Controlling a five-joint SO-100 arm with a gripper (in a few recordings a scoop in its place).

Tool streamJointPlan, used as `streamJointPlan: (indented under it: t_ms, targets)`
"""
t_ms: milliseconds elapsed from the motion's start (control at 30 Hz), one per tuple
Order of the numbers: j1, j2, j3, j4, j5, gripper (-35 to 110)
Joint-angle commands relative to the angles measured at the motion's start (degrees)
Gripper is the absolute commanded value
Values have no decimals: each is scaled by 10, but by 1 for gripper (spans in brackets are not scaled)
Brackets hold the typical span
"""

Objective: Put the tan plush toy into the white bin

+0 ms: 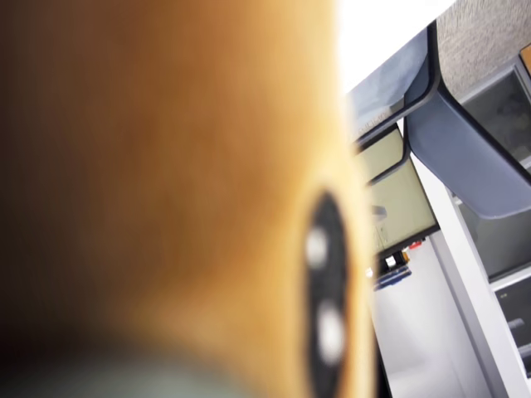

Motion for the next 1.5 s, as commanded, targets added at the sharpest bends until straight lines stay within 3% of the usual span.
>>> streamJointPlan:
  t_ms: [0,367,567,933,1467]
  targets:
    - [11,27,-5,4,11,1]
    - [11,-93,-14,-31,-45,1]
    - [11,-99,-5,-92,-52,1]
    - [11,-105,-12,-94,-56,3]
    - [11,-95,-20,5,-56,51]
